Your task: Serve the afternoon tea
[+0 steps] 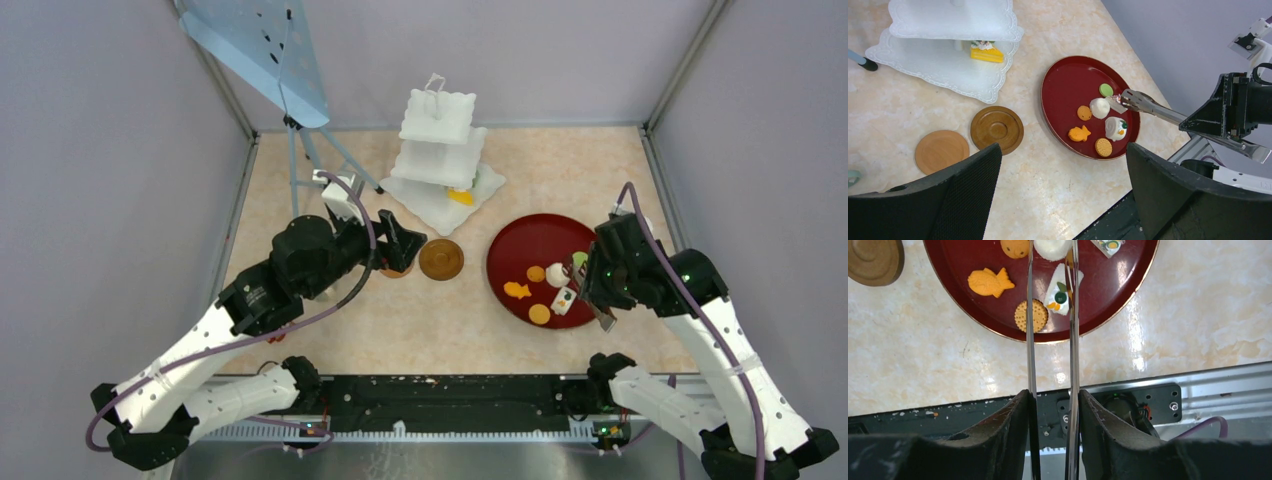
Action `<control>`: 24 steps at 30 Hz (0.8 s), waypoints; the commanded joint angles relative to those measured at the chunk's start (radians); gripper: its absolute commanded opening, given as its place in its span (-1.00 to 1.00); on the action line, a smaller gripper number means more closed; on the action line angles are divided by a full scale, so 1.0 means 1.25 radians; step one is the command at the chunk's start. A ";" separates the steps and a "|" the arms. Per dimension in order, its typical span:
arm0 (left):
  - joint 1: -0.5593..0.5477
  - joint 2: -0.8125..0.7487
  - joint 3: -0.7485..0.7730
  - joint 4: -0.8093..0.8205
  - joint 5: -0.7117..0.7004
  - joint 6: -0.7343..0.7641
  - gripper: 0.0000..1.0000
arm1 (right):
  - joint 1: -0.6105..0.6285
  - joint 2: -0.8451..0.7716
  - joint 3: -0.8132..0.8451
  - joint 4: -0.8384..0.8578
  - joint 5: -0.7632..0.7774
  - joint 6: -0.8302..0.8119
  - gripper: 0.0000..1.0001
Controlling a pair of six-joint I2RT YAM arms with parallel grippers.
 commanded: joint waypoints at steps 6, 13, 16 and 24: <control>0.001 -0.017 -0.013 0.047 -0.002 -0.011 0.98 | -0.005 0.002 -0.019 -0.049 -0.018 0.016 -0.12; 0.001 -0.004 -0.013 0.051 -0.002 -0.007 0.98 | -0.005 0.016 -0.044 -0.057 -0.035 0.005 -0.03; 0.001 0.003 -0.012 0.051 -0.002 -0.005 0.97 | -0.005 0.017 -0.067 -0.044 -0.060 0.003 -0.03; 0.001 0.014 -0.011 0.052 -0.008 0.001 0.97 | -0.006 0.024 -0.120 -0.005 -0.074 -0.001 -0.03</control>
